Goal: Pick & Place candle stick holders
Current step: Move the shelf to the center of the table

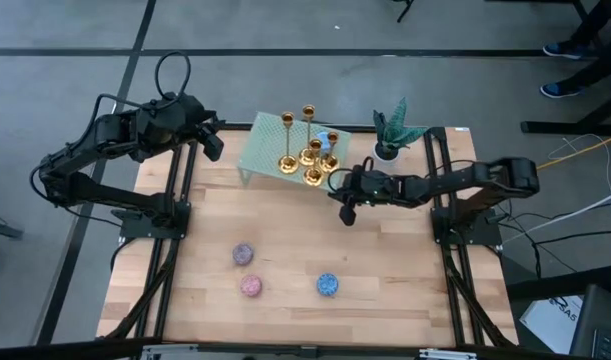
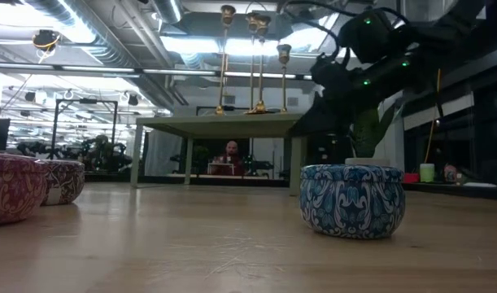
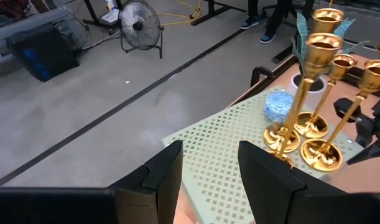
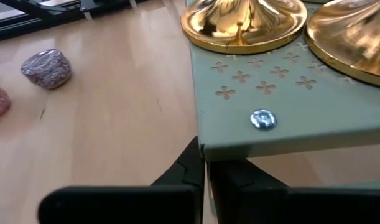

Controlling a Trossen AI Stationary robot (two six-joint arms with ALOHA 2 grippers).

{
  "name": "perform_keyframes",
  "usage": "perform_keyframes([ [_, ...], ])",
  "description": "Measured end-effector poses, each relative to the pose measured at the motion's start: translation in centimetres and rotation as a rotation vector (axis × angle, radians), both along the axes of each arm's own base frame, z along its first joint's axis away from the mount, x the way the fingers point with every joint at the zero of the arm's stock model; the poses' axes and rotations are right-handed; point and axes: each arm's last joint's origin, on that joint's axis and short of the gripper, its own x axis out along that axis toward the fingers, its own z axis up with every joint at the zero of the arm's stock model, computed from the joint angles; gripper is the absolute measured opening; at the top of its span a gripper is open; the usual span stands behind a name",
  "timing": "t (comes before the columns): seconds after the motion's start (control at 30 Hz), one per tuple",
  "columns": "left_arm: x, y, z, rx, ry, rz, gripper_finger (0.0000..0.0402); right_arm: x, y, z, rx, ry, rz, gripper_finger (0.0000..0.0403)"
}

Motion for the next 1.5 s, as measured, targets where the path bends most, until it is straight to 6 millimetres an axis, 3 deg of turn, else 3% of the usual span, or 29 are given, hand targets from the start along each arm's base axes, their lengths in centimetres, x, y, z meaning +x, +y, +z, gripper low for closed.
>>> perform_keyframes([
  [0.23, 0.0, 0.0, 0.0, 0.000, 0.000, 0.001, 0.0153, -0.9, 1.0, 0.1, 0.005, 0.021, 0.042, 0.0013],
  [0.83, 0.1, -0.1, 0.0, -0.028, -0.017, -0.019, 0.0153, -1.0, 4.4, 0.0, -0.006, 0.041, 0.198, 0.0013],
  [1.5, 0.2, -0.3, -0.1, -0.084, -0.034, -0.094, 0.0153, -1.2, 4.7, 0.0, 0.028, 0.048, 0.353, 0.0013],
])
